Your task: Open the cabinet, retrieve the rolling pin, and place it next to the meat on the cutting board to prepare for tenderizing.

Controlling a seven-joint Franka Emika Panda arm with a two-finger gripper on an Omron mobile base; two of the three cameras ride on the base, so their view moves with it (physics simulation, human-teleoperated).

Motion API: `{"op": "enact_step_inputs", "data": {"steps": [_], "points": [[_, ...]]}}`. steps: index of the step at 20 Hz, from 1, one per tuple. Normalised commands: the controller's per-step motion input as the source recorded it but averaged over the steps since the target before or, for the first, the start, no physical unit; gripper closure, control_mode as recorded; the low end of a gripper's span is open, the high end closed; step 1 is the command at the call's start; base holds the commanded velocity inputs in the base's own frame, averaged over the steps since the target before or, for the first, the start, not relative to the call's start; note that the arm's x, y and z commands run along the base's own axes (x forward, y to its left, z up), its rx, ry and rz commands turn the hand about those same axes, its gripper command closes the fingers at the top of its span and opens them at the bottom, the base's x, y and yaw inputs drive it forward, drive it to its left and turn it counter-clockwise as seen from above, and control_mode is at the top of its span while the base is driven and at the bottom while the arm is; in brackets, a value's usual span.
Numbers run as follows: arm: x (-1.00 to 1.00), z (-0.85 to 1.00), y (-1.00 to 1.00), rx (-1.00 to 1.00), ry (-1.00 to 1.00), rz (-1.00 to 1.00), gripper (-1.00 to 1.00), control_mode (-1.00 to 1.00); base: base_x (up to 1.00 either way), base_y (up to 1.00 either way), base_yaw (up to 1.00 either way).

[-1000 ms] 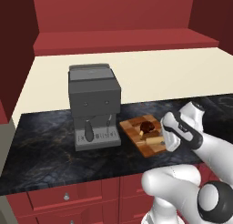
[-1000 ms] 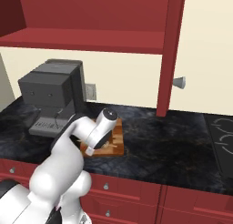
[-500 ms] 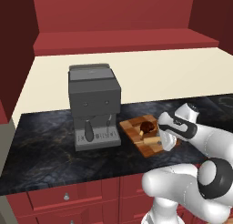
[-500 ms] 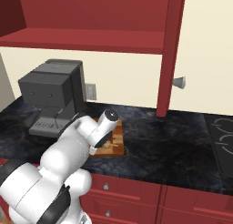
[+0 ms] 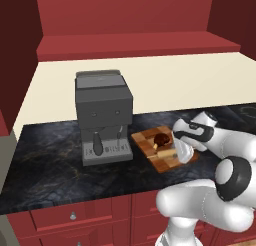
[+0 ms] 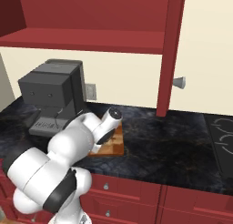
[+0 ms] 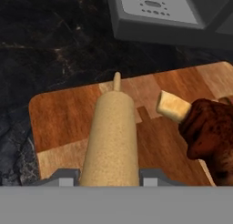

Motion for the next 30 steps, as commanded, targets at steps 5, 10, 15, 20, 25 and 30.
{"op": "enact_step_inputs", "data": {"steps": [5,10,15,20,25,30], "points": [[0.14,-0.23,0.01,0.0,0.0,0.03,-1.0,-1.0,0.0,0.0,0.0],[0.0,-0.01,0.13,0.0,0.03,0.0,-1.0,-1.0,0.0,0.0,0.0],[-0.12,0.33,0.13,0.0,-0.05,0.0,-1.0,-1.0,0.0,0.0,0.0],[-0.3,0.36,0.12,0.0,-0.06,0.0,-1.0,-1.0,0.0,0.0,0.0],[-0.41,0.38,0.2,0.0,-0.02,0.0,-1.0,-1.0,0.0,0.0,0.0],[-0.37,0.42,0.21,0.0,0.0,-0.01,-1.0,-1.0,0.0,0.0,0.0]]}}
